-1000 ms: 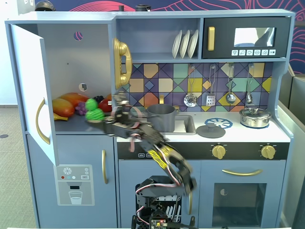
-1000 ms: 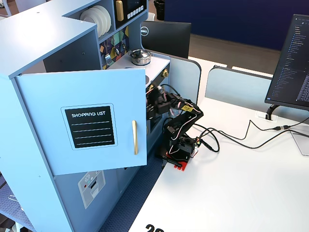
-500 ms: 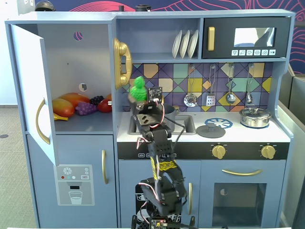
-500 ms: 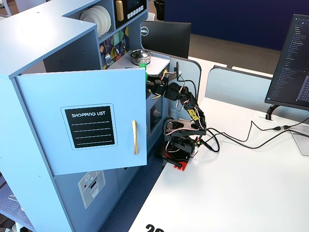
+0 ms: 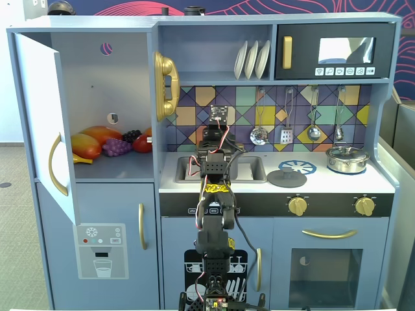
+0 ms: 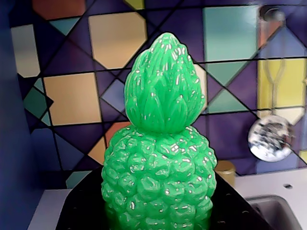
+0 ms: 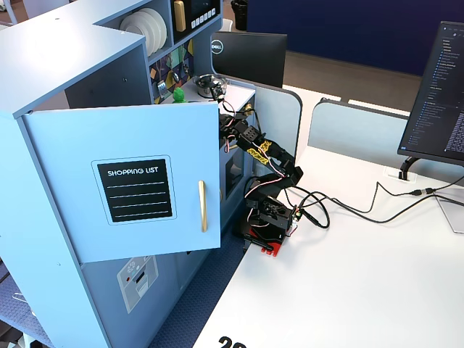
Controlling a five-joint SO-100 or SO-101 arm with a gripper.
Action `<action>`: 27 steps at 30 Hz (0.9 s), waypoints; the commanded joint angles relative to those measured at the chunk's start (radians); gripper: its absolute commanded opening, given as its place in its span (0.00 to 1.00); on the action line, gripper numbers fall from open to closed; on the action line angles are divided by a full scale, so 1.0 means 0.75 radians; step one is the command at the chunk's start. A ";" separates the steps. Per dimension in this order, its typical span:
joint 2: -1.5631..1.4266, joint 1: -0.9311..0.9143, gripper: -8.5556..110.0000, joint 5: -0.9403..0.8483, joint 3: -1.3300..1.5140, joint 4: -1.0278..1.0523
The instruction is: Pick up the green pineapple from the left cabinet and place it in the gray recipient
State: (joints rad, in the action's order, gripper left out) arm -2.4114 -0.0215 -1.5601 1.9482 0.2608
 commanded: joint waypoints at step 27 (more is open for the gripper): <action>-0.074 -0.133 0.29 0.004 -0.612 0.826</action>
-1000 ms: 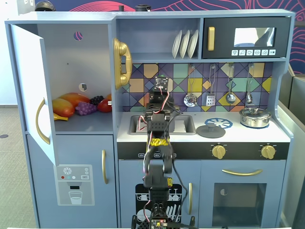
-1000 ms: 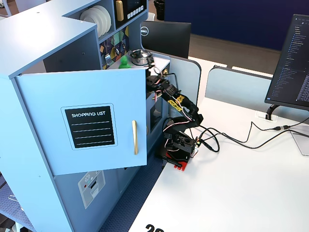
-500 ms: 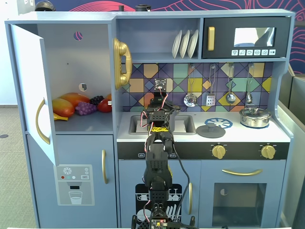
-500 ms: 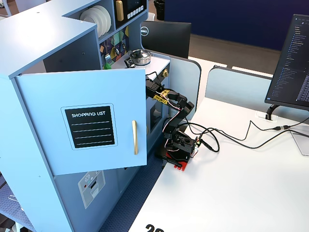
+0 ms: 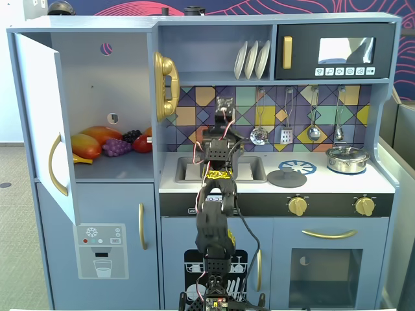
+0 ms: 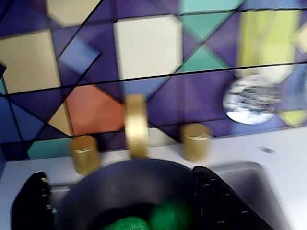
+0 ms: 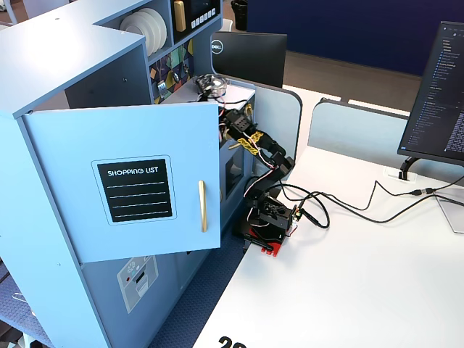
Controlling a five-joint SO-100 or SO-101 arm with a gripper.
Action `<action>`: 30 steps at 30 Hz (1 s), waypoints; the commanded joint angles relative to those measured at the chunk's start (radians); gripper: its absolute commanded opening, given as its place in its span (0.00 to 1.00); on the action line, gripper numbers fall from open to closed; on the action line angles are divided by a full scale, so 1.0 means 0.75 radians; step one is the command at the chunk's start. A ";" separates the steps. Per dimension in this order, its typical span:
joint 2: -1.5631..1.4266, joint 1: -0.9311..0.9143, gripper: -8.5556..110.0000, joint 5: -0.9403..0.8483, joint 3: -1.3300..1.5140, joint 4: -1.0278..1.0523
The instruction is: Pick up the green pineapple from the left cabinet and place it in the gray recipient
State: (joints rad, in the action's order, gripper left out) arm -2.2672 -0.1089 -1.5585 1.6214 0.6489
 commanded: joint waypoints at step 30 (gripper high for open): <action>-1.074 0.147 0.07 0.035 1.839 0.775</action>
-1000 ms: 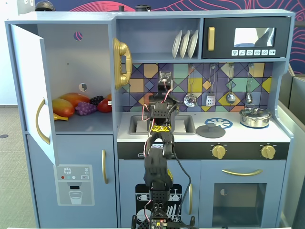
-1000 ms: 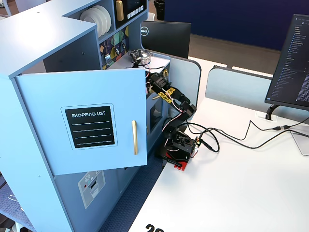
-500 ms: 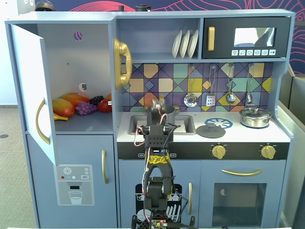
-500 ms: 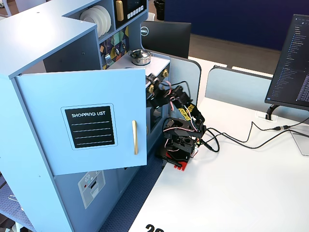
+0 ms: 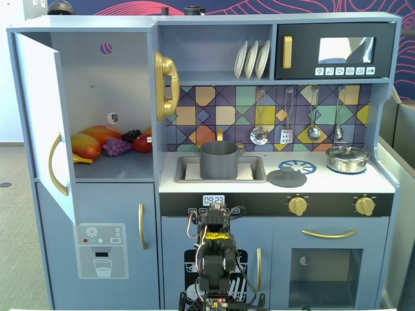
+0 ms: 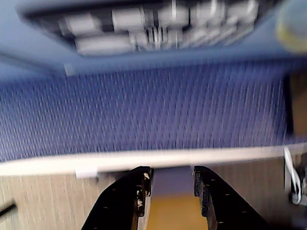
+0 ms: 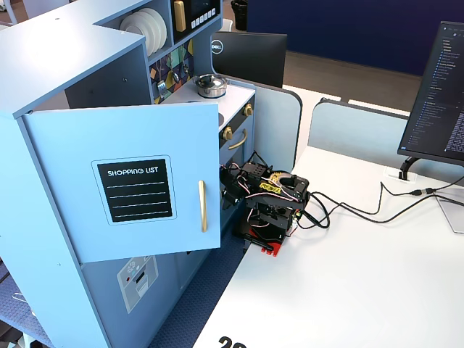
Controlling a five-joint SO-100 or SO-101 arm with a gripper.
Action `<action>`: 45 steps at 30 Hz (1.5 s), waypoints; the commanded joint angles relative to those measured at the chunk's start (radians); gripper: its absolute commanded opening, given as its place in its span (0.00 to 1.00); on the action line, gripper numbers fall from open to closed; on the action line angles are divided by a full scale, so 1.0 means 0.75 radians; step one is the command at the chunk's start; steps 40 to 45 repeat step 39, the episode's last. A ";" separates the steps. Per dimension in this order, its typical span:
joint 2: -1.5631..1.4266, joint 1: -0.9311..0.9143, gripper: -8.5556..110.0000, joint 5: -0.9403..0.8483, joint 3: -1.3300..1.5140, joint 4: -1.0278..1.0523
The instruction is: Pick up the green pineapple from the left cabinet and place it in the gray recipient
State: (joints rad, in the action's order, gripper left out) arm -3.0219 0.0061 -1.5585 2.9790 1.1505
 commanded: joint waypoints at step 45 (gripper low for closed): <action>-0.209 -0.006 0.10 0.063 0.031 0.507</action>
